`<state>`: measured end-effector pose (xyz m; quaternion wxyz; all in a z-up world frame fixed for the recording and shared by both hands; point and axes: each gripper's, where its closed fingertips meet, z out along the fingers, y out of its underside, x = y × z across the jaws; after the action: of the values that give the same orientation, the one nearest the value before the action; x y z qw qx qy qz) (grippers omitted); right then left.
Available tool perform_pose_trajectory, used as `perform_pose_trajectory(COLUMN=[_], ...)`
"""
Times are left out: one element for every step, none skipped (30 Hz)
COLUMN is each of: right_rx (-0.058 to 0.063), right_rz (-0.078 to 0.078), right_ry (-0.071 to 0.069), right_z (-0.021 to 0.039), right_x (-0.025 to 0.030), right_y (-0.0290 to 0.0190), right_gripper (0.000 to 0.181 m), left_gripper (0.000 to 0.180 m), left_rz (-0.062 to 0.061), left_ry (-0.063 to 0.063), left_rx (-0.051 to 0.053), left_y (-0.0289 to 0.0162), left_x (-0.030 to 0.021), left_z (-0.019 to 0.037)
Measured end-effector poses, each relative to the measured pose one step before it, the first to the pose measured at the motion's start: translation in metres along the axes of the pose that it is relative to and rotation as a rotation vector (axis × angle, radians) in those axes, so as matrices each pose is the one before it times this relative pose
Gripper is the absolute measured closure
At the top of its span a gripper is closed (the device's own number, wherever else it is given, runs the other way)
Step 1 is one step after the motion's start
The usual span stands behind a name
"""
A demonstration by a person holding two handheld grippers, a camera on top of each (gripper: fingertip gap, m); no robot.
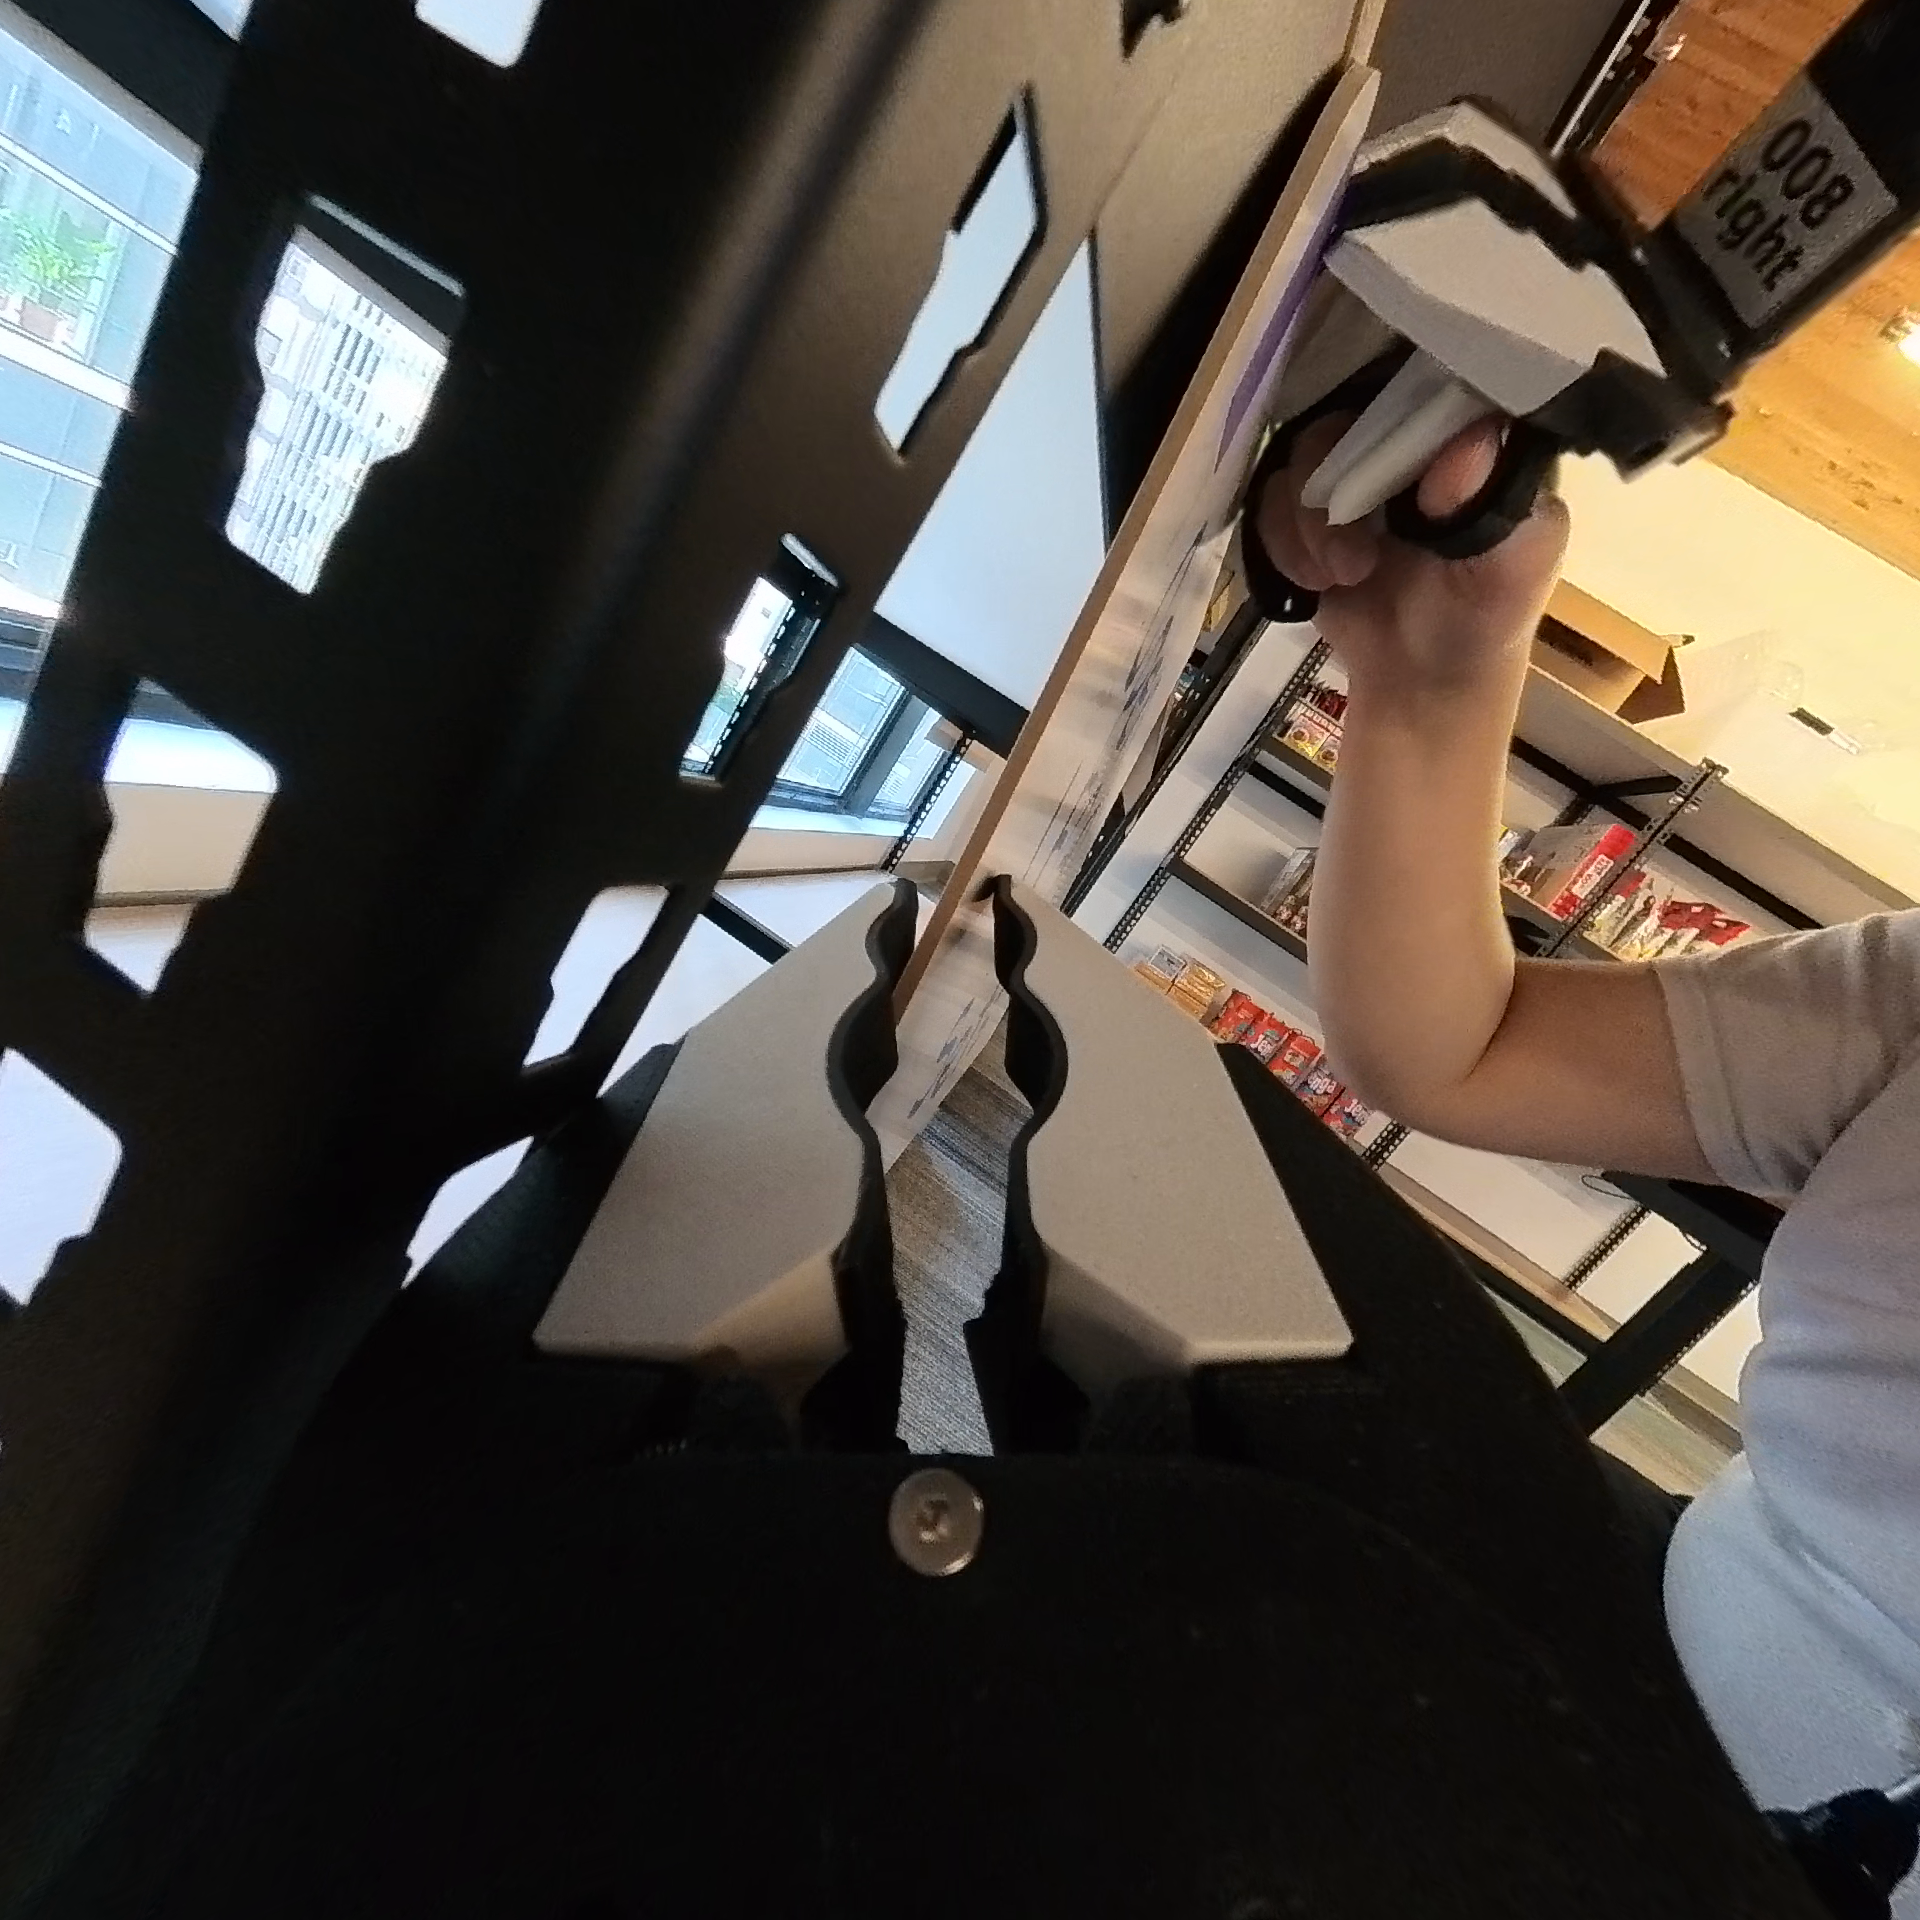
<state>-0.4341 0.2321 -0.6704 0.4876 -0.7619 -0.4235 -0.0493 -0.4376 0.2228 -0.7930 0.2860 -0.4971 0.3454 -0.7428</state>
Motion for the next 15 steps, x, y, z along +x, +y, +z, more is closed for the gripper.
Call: perform_pose_trajectory(right_rx=[0.0079,0.0074,0.0042,0.0009,0.0124,0.0423,0.0730,0.0810,0.0677,0.0474,0.0346,0.0293,0.0240,0.0204,0.0222], right_rz=[0.0236,0.0208,0.0083,-0.0078,-0.0094,0.0004,0.0205,0.0363,0.0414,0.0325,0.0214,0.0208,0.0308,0.0474,0.0628], right_ry=[-0.0157,-0.0056,0.0081,0.0158,0.0433,0.0476,0.0338,0.0243,0.0433,0.0705,0.0877,0.0897,0.0814,0.0646,0.0371], right_z=[-0.00006,-0.00014,-0.00096,-0.00343,-0.00679,-0.01190,-0.01639,-0.01927,-0.02101,-0.02212,-0.02230,-0.02117,-0.01908,-0.01606,-0.01316], right_x=[0.00008,-0.00009,0.00006,-0.00037,0.00326,0.00383,0.00213,0.00119,0.00477,0.00981,0.01400,0.01643,0.01699,0.01604,0.01296], right_y=[0.00002,0.00011,0.00014,0.00054,-0.00040,-0.00347,-0.00693,-0.00772,-0.00481,-0.00050,0.00320,0.00565,0.00751,0.00847,0.00789], right_gripper=[0.179,0.178,0.179,0.181,0.181,0.180,0.178,0.176,0.176,0.176,0.176,0.175,0.174,0.174,0.173], left_gripper=[0.167,0.167,0.167,0.167,0.167,0.167,0.167,0.167,0.167,0.167,0.168,0.168,0.168,0.168,0.168], left_rz=[0.0005,0.0000,0.0004,0.0004,-0.0001,-0.0009,-0.0005,-0.0002,-0.0002,0.0004,0.0007,0.0002,-0.0003,-0.0002,-0.0003], left_ry=[-0.0001,0.0001,-0.0001,-0.0005,-0.0001,0.0004,0.0006,0.0008,0.0004,0.0004,0.0003,0.0001,0.0001,-0.0001,0.0000], left_rx=[0.0005,0.0000,0.0004,0.0005,-0.0002,-0.0010,-0.0006,-0.0003,-0.0003,0.0002,0.0006,0.0000,0.0000,0.0001,-0.0001], left_y=[-0.00001,0.00000,-0.00001,-0.00002,0.00002,-0.00001,0.00002,-0.00002,-0.00001,0.00004,-0.00002,-0.00001,-0.00006,-0.00002,0.00001], left_x=[0.00004,0.00001,0.00007,-0.00002,-0.00001,0.00010,0.00004,0.00005,-0.00004,0.00001,0.00008,0.00000,-0.00005,0.00001,0.00002], left_z=[0.00006,0.00000,-0.00004,0.00006,-0.00001,-0.00006,-0.00006,-0.00004,0.00005,-0.00010,0.00006,0.00000,-0.00002,0.00001,-0.00001])
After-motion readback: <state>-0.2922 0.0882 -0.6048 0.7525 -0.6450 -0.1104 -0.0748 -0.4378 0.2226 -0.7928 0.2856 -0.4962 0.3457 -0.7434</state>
